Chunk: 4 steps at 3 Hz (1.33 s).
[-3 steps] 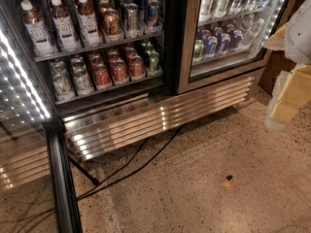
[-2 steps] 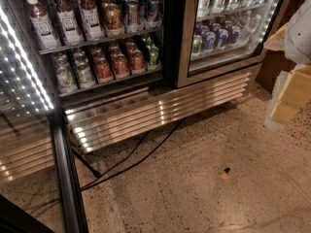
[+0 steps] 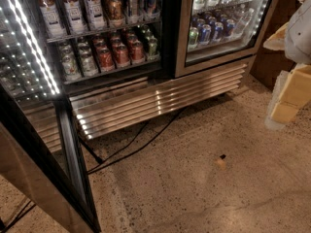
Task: Close left fridge door
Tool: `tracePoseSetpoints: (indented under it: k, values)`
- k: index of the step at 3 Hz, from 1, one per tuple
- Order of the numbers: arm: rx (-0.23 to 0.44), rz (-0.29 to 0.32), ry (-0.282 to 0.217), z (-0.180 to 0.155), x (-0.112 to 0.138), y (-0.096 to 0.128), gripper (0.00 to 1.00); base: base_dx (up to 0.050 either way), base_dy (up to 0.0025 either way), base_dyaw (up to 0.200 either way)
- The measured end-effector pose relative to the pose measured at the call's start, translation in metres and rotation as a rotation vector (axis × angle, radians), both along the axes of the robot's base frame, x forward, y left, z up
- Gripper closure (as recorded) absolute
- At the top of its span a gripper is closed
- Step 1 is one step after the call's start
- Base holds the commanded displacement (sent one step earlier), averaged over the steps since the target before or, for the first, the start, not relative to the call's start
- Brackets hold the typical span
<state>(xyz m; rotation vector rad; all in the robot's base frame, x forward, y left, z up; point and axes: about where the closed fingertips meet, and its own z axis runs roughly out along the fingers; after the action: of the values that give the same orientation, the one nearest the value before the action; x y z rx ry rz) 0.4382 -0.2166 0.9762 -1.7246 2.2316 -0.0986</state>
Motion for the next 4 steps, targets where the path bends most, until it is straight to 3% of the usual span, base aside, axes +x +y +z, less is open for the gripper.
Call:
tracePoseSetpoints:
  k: [3,4]
  values:
    - [0.0,0.0,0.0,0.0,0.0,0.0,0.0,-0.05,-0.00001,0.0]
    - [0.0,0.0,0.0,0.0,0.0,0.0,0.0,0.0,-0.00001,0.192]
